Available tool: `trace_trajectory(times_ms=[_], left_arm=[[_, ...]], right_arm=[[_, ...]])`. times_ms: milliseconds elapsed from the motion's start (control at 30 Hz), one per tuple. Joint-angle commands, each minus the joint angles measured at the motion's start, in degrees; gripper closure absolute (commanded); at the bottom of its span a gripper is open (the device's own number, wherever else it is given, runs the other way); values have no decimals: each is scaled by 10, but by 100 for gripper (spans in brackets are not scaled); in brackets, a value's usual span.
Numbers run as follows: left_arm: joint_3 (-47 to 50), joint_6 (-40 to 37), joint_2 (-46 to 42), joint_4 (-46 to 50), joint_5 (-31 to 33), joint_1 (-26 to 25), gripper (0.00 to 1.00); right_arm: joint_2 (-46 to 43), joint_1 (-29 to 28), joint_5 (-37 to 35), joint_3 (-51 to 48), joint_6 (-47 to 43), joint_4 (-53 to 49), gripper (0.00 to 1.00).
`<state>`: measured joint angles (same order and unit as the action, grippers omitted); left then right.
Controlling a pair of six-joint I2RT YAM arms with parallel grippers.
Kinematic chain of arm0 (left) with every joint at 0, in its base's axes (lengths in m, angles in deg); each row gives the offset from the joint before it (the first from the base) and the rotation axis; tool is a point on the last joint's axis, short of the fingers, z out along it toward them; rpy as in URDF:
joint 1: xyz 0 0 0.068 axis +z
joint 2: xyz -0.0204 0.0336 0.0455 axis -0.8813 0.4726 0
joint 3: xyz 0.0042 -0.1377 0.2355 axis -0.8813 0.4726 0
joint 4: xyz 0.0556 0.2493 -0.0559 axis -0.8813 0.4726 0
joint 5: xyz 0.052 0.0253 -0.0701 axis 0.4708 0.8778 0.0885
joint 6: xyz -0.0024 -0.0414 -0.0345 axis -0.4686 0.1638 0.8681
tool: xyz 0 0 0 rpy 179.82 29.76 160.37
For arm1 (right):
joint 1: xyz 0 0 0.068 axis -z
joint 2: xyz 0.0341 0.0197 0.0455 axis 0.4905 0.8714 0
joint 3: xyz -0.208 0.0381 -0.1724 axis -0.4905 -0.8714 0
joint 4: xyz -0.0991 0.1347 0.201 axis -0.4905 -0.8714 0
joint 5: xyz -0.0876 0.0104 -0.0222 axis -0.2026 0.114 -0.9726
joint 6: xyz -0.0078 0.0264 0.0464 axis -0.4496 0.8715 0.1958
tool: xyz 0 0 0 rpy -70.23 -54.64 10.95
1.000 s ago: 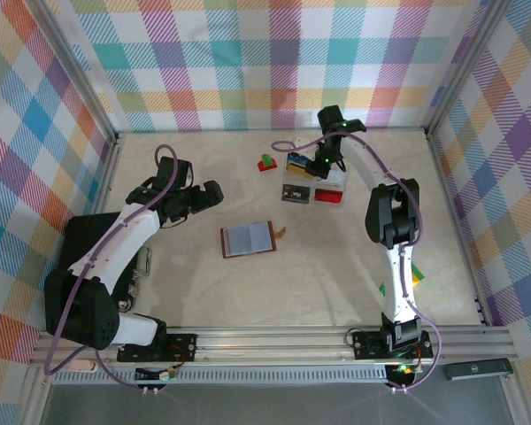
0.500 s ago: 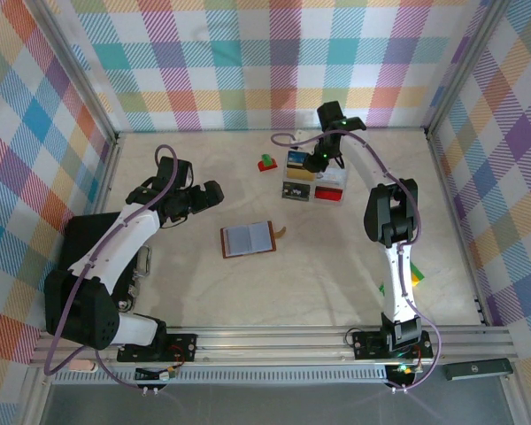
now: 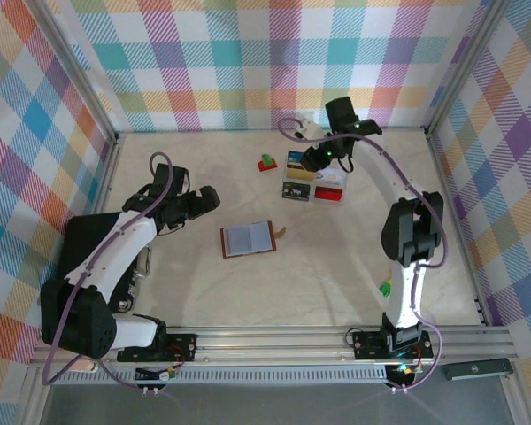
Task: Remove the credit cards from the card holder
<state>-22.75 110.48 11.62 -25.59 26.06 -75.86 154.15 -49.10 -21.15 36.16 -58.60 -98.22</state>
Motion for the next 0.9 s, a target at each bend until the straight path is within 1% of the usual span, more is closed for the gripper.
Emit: trace_trajectory(times_ms=[0,33,67,100,133,200,233,267,333,433,500,600,667,733,867], left_arm=[[20,18,-22,-1,9,15,0],[25,22,-24,0,8,19,0],[30,23,-25,2,7,22,0],[35,26,-28,3,8,28,0],[41,29,-30,2,7,33,0],[52,37,-35,1,6,43,0],[56,40,-37,-1,3,50,0],[60,43,-39,-1,2,56,0],[70,49,-47,-2,2,67,0],[80,51,-58,0,1,84,0],[85,50,-62,3,-4,98,0],[90,45,-67,5,-21,117,0],[93,43,-72,9,-26,127,0],[95,41,-75,10,-29,134,0],[100,40,-79,9,-37,141,0]], right_arm=[[-38,-59,-38,-54,128,52,54],[-44,-76,-62,-66,156,53,48],[-50,-89,-87,-77,191,56,45],[-55,-100,-98,-85,234,54,44],[-58,-110,-90,-90,280,47,44],[-64,-132,-32,-113,329,41,43],[-65,-154,-47,-126,354,41,40],[-65,-172,-80,-135,383,41,39],[-61,-204,-103,-154,443,41,37],[-46,-240,-103,-167,517,48,31],[-30,-266,-100,-165,540,51,28],[7,-298,-119,-145,572,37,22],[29,-307,-120,-139,591,38,20],[47,-313,-124,-126,593,34,17],[83,-320,-145,-102,592,23,16]])
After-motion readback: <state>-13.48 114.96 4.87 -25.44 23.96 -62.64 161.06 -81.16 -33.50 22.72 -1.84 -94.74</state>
